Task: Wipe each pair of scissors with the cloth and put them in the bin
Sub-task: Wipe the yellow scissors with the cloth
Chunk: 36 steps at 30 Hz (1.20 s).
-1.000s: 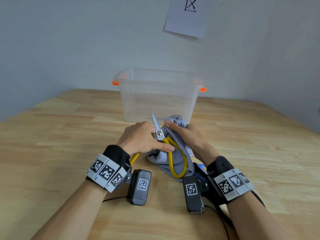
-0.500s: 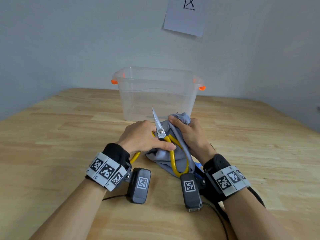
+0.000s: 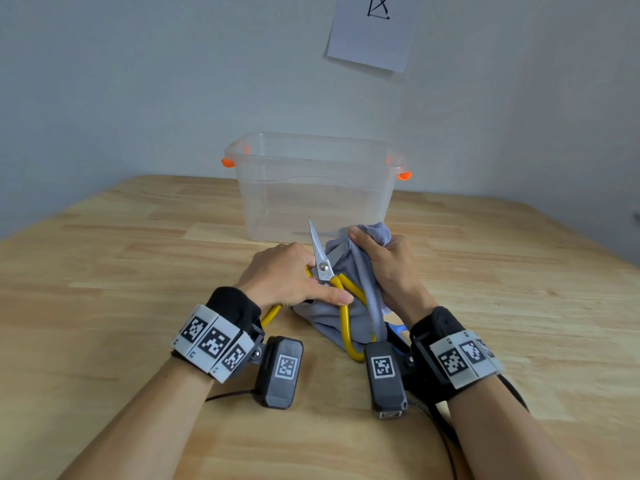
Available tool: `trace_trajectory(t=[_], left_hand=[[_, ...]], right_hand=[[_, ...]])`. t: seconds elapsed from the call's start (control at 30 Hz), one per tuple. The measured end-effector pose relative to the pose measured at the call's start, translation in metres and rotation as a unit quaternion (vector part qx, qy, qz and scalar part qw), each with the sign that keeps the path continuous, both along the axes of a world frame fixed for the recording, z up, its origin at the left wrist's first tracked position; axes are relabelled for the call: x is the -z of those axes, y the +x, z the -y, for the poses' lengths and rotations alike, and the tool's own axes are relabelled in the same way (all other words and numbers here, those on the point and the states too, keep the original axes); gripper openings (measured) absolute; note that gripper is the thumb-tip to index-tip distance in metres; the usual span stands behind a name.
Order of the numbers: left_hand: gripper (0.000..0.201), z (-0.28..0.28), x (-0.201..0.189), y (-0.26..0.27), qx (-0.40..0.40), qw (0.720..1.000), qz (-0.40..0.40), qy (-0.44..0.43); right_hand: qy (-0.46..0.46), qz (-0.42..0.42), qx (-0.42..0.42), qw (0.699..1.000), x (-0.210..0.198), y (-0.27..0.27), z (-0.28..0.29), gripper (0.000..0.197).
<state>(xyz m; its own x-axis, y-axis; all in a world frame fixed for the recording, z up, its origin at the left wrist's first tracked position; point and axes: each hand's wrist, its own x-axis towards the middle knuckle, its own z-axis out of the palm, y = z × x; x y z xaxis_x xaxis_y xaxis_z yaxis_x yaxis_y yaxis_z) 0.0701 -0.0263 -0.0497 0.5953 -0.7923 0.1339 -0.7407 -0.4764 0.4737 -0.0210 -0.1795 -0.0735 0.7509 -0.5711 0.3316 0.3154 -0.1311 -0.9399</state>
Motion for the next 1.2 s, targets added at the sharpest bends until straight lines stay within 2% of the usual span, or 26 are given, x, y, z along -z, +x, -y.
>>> trace_trajectory(t=[0.07, 0.13, 0.17, 0.3, 0.43, 0.53, 0.6, 0.73, 0.93, 1.03, 1.2], left_hand=[[0.065, 0.0, 0.001, 0.0, -0.003, 1.0, 0.002, 0.002], [0.075, 0.001, 0.002, 0.001, 0.001, 1.0, -0.001, 0.004], [0.079, 0.001, 0.003, 0.002, 0.001, 1.0, -0.002, 0.007], [0.07, 0.001, 0.003, 0.002, -0.001, 1.0, -0.015, -0.001], [0.09, 0.001, 0.007, 0.011, -0.002, 1.0, -0.008, -0.01], [0.093, 0.001, 0.007, 0.013, -0.004, 1.0, -0.016, -0.012], [0.087, 0.0, 0.008, 0.013, -0.005, 1.0, -0.019, -0.015], [0.087, -0.001, 0.008, 0.012, -0.01, 0.999, -0.026, -0.021], [0.075, 0.0, 0.008, 0.012, 0.003, 0.999, -0.032, -0.019], [0.077, 0.0, 0.008, 0.013, 0.013, 0.999, -0.045, -0.019], [0.069, 0.001, 0.006, 0.01, 0.016, 0.999, -0.046, -0.01]], right_hand=[[-0.005, -0.011, -0.002, 1.0, -0.001, -0.001, -0.001, 0.048], [-0.008, -0.011, -0.001, 1.0, -0.001, -0.001, -0.002, 0.047], [-0.01, -0.008, 0.0, 1.0, -0.002, -0.002, -0.002, 0.045], [0.048, 0.01, 0.058, 0.997, -0.001, -0.003, 0.007, 0.026], [0.097, 0.004, 0.081, 0.992, 0.0, -0.003, 0.012, 0.028], [0.086, -0.052, 0.052, 0.994, -0.004, -0.003, 0.009, 0.023], [0.073, -0.096, 0.023, 0.992, -0.006, -0.002, 0.008, 0.026], [0.073, -0.114, -0.054, 0.989, -0.01, -0.009, 0.007, 0.017], [0.023, -0.135, -0.126, 0.983, -0.011, -0.012, 0.001, 0.036], [0.008, -0.13, -0.131, 0.983, -0.012, -0.014, -0.002, 0.042], [0.006, -0.123, -0.121, 0.985, -0.012, -0.015, -0.005, 0.069]])
